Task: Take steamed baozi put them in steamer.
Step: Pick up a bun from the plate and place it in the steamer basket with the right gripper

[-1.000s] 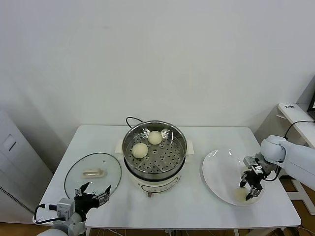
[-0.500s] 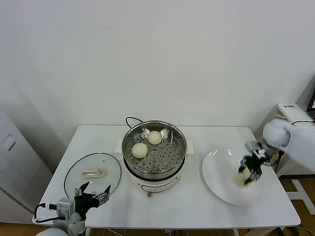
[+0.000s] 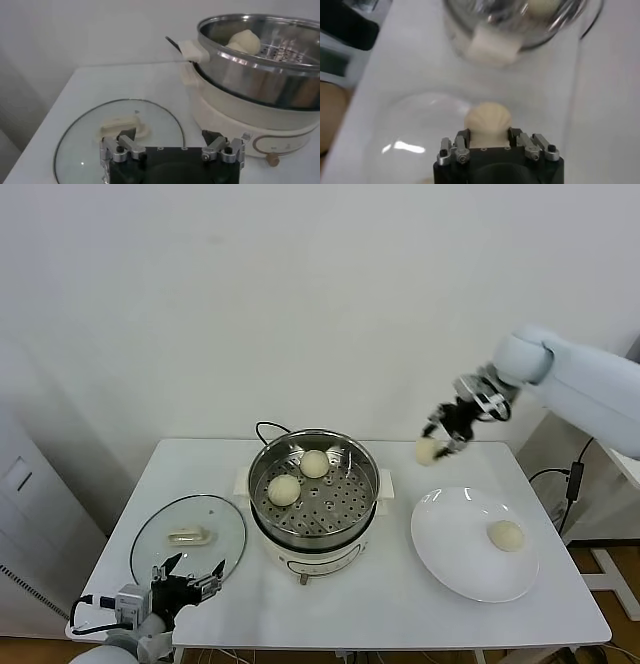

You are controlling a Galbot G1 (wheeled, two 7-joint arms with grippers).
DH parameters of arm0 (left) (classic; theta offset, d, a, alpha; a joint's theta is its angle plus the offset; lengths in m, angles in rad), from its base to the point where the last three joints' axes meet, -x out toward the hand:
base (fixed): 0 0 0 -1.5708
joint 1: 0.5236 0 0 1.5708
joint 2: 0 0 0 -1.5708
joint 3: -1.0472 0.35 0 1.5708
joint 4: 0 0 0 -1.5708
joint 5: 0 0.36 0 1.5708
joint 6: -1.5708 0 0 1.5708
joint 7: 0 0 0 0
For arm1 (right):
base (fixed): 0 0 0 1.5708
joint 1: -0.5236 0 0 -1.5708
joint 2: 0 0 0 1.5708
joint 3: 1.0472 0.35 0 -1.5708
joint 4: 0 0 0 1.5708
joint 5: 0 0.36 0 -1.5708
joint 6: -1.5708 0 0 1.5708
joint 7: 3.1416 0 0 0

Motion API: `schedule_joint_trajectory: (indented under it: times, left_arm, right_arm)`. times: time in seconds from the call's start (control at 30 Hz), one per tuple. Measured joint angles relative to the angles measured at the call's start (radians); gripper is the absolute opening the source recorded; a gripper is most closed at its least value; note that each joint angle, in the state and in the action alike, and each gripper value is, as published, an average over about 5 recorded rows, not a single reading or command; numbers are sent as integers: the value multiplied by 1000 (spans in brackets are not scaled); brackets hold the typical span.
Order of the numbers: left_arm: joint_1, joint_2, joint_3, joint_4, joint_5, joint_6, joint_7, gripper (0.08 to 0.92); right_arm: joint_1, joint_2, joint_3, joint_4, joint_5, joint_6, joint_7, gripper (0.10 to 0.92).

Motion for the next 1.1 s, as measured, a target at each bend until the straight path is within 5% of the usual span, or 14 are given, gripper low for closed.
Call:
schedule_joint_trajectory:
  times: [0.47, 1.1]
  left_arm:
    - [2, 7, -7, 8, -15, -6, 3, 823]
    - [12, 7, -10, 5, -16, -7, 4, 823]
  right_arm:
    - [-7, 287, 12, -22, -41, 246, -24, 483]
    - [-105, 354, 40, 132, -268, 533, -65, 484]
